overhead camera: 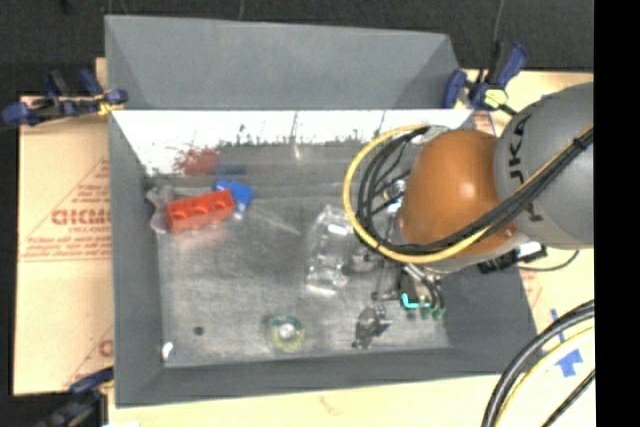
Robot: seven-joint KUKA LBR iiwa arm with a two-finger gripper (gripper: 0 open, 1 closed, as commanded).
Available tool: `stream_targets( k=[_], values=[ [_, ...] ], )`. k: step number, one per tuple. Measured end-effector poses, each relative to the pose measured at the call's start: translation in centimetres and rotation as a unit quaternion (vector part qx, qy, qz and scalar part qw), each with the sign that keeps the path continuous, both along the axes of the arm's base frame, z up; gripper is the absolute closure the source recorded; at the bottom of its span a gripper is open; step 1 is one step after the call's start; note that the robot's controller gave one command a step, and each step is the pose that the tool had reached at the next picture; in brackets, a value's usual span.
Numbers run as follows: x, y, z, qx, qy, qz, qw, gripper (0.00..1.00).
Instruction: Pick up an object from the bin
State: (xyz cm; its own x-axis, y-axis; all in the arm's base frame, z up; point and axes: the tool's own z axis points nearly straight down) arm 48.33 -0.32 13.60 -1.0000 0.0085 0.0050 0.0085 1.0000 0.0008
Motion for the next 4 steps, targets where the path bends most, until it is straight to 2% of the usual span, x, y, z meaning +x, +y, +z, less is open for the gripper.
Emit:
stream_targets(
  k=[1, 2, 3, 4],
  values=[
    [3.4, 4.5, -2.8, 0.000, -0.0029, 0.049, 0.9988, 0.00],
    [10.4, 8.5, -3.5, 0.000, -0.0071, 0.102, 0.9948, 0.00],
    [16.1, 15.8, -3.8, -0.001, -0.0009, 0.236, 0.9718, 0.00],
    [16.5, 17.8, -4.5, -0.004, 0.0015, 0.265, 0.9641, 0.00]
  ],
)
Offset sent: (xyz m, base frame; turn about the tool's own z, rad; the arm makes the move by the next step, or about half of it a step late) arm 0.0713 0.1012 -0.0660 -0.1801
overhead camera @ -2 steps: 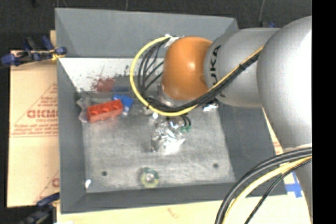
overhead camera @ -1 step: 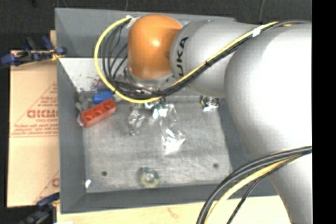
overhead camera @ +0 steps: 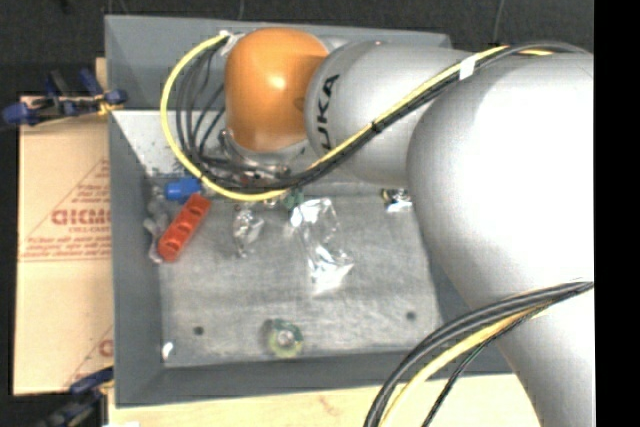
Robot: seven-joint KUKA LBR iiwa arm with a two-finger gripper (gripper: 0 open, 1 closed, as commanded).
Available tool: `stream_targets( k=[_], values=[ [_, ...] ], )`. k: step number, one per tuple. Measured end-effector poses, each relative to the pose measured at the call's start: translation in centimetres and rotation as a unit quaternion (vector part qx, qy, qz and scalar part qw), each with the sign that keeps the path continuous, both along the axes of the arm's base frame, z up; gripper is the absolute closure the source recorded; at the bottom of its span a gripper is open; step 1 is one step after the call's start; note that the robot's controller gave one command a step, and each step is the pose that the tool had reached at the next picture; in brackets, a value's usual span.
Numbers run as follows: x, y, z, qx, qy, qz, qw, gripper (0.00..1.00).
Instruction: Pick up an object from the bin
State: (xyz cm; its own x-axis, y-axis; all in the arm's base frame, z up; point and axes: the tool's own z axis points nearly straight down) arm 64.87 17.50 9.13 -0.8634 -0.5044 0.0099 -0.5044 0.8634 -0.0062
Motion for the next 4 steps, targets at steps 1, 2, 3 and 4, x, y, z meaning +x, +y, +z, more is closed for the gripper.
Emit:
stream_targets(
  k=[1, 2, 3, 4],
  values=[
    [0.2, 2.1, -0.1, -0.003, -0.0030, 0.049, 0.9988, 0.00],
    [-3.9, 5.4, -0.9, 0.002, -0.0054, 0.178, 0.9839, 0.00],
    [-6.9, 4.8, -1.5, 0.002, -0.0095, 0.305, 0.9523, 0.00],
    [-7.0, 5.3, -1.4, 0.006, -0.0109, 0.305, 0.9522, 1.00]
  ],
)
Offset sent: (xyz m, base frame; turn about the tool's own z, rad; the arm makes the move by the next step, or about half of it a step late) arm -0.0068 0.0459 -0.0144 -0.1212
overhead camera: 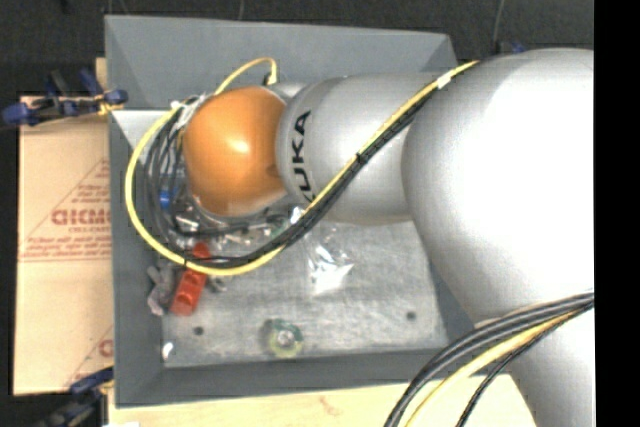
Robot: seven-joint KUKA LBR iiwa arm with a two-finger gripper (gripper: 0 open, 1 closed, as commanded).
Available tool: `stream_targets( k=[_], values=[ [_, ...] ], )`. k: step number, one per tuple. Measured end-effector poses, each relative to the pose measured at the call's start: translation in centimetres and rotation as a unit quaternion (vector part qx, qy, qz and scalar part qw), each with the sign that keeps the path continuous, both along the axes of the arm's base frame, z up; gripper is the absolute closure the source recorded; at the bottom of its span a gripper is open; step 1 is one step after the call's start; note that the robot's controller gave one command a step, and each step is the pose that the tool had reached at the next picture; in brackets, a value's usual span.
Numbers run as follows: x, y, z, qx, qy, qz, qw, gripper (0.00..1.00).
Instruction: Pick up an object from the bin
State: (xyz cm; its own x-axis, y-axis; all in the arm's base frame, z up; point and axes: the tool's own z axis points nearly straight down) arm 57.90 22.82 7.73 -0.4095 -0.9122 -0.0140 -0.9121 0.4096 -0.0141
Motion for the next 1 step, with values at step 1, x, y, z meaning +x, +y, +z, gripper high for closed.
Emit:
stream_targets(
  k=[1],
  values=[
    [-0.09, -0.95, 13.84, -0.001, 0.0032, -0.039, 0.9993, 1.00]
  ],
)
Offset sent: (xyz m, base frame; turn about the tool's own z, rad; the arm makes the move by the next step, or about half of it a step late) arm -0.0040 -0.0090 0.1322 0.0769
